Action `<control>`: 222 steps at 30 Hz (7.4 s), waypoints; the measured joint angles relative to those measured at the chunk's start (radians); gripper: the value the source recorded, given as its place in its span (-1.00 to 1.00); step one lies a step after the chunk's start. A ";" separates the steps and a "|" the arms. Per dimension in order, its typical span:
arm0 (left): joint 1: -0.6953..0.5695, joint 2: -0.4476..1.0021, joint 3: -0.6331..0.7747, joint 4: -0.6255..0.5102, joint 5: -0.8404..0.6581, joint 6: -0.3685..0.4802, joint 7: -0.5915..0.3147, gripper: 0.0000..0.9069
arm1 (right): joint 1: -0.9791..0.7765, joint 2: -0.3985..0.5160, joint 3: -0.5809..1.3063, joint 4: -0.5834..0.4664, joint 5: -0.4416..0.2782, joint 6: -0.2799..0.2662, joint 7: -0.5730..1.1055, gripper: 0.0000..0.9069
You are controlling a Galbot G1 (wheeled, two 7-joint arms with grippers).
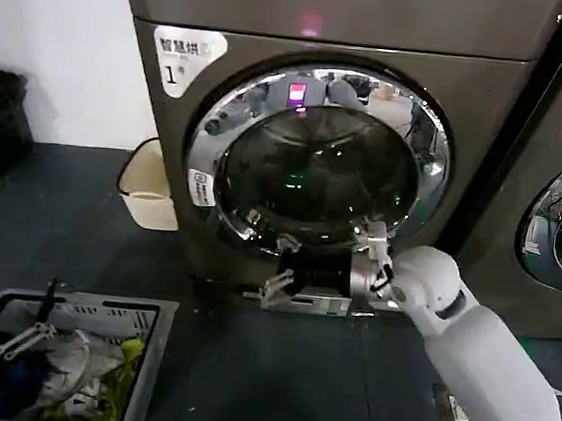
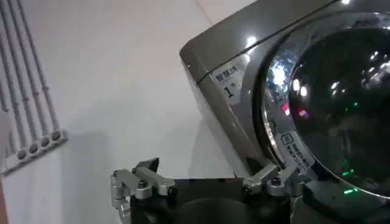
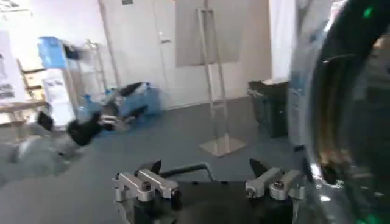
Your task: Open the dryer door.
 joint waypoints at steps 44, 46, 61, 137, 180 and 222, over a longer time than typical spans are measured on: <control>-0.008 -0.003 0.009 0.004 0.005 -0.001 0.000 1.00 | 0.163 0.193 -0.132 -0.291 -0.019 0.139 0.079 1.00; -0.008 -0.003 0.009 0.004 0.005 -0.001 0.000 1.00 | 0.167 0.198 -0.134 -0.296 -0.019 0.138 0.077 1.00; -0.013 -0.004 0.010 0.005 0.004 -0.001 0.000 1.00 | 0.196 0.221 -0.151 -0.312 -0.009 0.135 0.064 1.00; -0.464 0.610 0.392 0.235 -0.256 0.289 0.186 1.00 | 0.028 -0.395 -0.188 0.307 0.299 0.106 -0.317 1.00; -1.062 0.755 1.249 0.207 -0.187 0.295 0.250 1.00 | -0.636 -0.778 0.475 -0.007 0.058 0.432 -0.631 1.00; -1.366 0.395 1.629 0.367 -0.084 0.292 0.219 1.00 | -1.593 -0.142 1.892 -0.413 -0.274 0.245 0.610 1.00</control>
